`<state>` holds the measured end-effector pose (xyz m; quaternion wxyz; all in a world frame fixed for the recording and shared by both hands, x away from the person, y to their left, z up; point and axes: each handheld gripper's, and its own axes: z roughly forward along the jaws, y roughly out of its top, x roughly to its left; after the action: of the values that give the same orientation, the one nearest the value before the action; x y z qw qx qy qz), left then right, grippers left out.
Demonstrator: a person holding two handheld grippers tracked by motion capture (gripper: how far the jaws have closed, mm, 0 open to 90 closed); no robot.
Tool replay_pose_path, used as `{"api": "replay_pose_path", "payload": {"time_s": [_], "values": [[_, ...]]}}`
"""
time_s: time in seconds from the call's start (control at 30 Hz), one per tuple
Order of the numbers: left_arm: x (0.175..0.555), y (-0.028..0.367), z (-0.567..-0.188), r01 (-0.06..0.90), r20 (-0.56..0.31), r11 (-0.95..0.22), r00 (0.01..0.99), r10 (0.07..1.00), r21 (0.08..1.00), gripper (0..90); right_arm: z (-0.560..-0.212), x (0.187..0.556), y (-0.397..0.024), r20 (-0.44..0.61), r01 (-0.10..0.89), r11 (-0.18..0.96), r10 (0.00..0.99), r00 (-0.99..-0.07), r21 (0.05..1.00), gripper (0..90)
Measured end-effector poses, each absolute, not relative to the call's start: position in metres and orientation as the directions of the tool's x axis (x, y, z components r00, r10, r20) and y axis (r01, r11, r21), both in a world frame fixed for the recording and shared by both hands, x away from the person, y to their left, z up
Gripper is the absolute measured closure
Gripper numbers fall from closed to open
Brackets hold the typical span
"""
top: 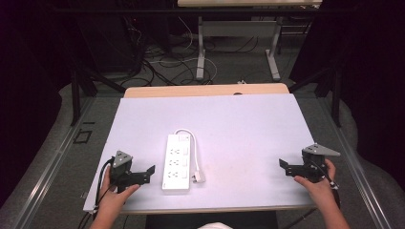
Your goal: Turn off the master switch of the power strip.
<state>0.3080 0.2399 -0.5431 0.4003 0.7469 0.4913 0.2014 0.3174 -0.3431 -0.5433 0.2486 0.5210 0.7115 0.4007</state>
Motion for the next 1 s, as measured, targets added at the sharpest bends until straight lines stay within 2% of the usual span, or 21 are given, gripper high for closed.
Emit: {"api": "replay_pose_path", "payload": {"time_s": [0.5, 0.73, 1.0], "values": [[0.308, 0.238, -0.541, 0.582, -0.127, -0.183, 0.451, 0.884, 0.792, 1.5, -0.549, 0.308, -0.351, 0.058, 0.55, 0.129, 0.949, -0.31, 0.825, 0.0], [0.306, 0.235, -0.533, 0.572, -0.138, -0.169, 0.454, 0.88, 0.802, 1.6, -0.549, 0.307, -0.348, 0.042, 0.521, 0.138, 0.947, -0.319, 0.842, 0.0], [0.304, 0.233, -0.527, 0.562, -0.127, -0.178, 0.46, 0.879, 0.808, 3.5, -0.547, 0.306, -0.344, 0.043, 0.532, 0.155, 0.939, -0.341, 0.832, 0.0]]}}
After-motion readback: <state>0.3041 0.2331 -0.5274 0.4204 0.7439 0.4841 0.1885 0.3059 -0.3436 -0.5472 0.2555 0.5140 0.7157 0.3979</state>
